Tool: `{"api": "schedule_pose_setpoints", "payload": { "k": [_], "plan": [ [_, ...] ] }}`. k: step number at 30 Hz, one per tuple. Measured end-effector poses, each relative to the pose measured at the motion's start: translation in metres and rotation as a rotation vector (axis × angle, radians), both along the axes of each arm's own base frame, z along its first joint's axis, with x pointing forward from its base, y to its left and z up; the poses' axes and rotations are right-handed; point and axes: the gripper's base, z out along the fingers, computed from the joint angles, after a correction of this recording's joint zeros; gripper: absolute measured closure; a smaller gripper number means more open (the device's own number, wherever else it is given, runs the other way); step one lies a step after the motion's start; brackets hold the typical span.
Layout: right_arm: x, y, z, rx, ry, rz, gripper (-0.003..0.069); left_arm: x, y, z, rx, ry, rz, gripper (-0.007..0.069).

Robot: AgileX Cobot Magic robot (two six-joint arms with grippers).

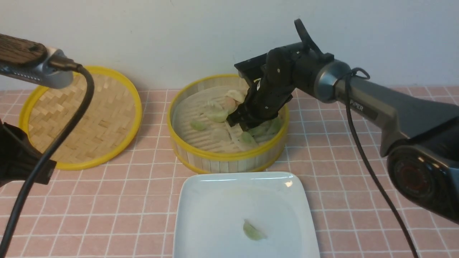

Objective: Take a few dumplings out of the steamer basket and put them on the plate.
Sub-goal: Use the right arm to grab a dumpling from inside the steamer, then use the right arm to put the dumpling into the plate

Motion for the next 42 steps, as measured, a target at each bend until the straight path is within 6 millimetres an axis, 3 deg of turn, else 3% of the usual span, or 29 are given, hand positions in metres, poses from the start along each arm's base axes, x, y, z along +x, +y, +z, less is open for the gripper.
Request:
{"api": "schedule_pose_setpoints", "payload": {
  "k": [4,5,6,11,17,18,19,21,24,25,26,29,33,35,37,41,42],
  "plan": [
    [-0.004,-0.002,0.010,-0.009,0.019,0.003,0.0446,0.000,0.000,0.000,0.001,0.000,0.000,0.0631],
    [-0.008,-0.004,0.025,-0.008,0.016,0.005,0.0446,0.000,0.000,0.000,0.001,0.000,0.000,0.0631],
    [-0.009,-0.004,0.027,-0.007,0.015,0.006,0.0446,0.000,0.000,0.000,0.001,0.000,0.000,0.0631],
    [-0.028,-0.013,0.091,0.021,-0.020,0.024,0.0446,0.000,0.000,0.000,0.001,0.000,0.000,0.0631],
    [-0.070,-0.023,0.172,0.142,-0.042,0.090,0.0446,0.000,0.000,0.000,-0.003,0.001,-0.001,0.0631],
    [-0.072,-0.023,0.174,0.148,-0.043,0.091,0.0446,0.000,0.000,0.000,-0.003,0.001,-0.001,0.0631],
    [-0.084,-0.026,0.186,0.179,-0.039,0.101,0.0446,0.000,0.000,0.000,-0.006,0.002,0.000,0.0631],
    [-0.106,-0.028,0.191,0.193,-0.008,0.126,0.0446,0.000,-0.001,0.000,-0.010,0.003,-0.001,0.0631],
    [-0.133,-0.028,0.181,0.175,0.063,0.162,0.0446,-0.001,-0.002,0.000,-0.025,0.008,-0.005,0.0631],
    [-0.153,-0.024,0.154,0.134,0.157,0.189,0.0446,-0.001,-0.004,0.000,-0.048,0.014,-0.009,0.0631],
    [-0.159,-0.022,0.141,0.118,0.193,0.194,0.0446,-0.001,-0.005,0.000,-0.056,0.016,-0.011,0.0631],
    [-0.169,-0.017,0.098,0.088,0.236,0.182,0.0446,-0.002,-0.008,0.000,-0.084,0.023,-0.027,0.0631],
    [-0.165,-0.017,0.048,0.052,0.259,0.128,0.0446,-0.003,-0.012,0.001,-0.112,0.027,-0.070,0.0631],
    [-0.163,-0.016,0.039,0.049,0.268,0.117,0.0440,-0.004,-0.013,0.001,-0.124,0.028,-0.089,0.0631],
    [-0.160,-0.013,0.029,0.051,0.284,0.097,0.0388,-0.005,-0.016,0.002,-0.140,0.029,-0.117,0.0631],
    [-0.157,-0.011,0.028,0.054,0.289,0.086,0.0203,-0.005,-0.018,0.002,-0.152,0.025,-0.157,0.0631],
    [-0.157,-0.011,0.028,0.054,0.286,0.087,0.0195,-0.005,-0.018,0.002,-0.152,0.025,-0.157,0.0631]
  ]
}}
